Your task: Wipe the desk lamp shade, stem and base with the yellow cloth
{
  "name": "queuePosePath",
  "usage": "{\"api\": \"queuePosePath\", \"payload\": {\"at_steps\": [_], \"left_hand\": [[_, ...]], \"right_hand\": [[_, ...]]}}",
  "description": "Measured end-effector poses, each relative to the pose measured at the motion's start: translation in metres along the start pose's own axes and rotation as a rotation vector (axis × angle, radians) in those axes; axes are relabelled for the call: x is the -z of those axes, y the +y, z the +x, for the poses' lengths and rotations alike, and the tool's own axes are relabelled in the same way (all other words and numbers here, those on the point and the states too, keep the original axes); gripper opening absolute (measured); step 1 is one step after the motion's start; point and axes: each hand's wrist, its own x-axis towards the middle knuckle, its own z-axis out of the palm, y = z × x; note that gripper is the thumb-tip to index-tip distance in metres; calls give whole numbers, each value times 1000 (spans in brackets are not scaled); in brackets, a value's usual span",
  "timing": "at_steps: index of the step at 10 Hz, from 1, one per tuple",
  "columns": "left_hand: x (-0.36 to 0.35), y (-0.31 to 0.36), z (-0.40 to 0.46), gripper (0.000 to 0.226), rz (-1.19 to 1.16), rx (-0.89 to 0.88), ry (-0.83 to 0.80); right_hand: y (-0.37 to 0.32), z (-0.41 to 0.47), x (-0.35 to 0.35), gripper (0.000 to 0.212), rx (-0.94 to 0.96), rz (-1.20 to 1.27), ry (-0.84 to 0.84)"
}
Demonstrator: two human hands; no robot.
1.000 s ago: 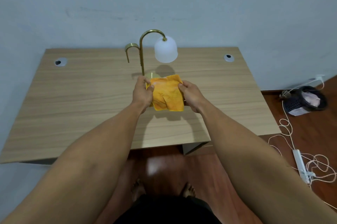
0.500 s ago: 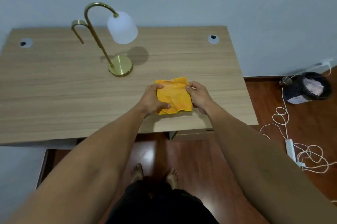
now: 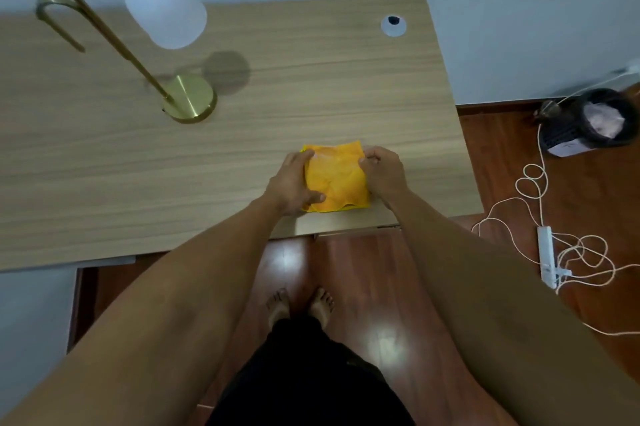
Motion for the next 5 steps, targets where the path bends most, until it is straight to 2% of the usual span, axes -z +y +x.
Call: {"api": "queuePosePath", "payload": {"at_steps": [2, 3, 5], "left_hand": [[8, 2, -11, 103, 92, 32, -29], [18, -4, -20, 103, 146, 91, -28], [43, -32, -41, 65, 72, 203, 212]], "right_hand": [[4, 2, 3, 15, -67, -53, 60], [0, -1, 7, 17, -33, -90, 104], [-29, -11, -5, 18, 22, -83, 45]]}}
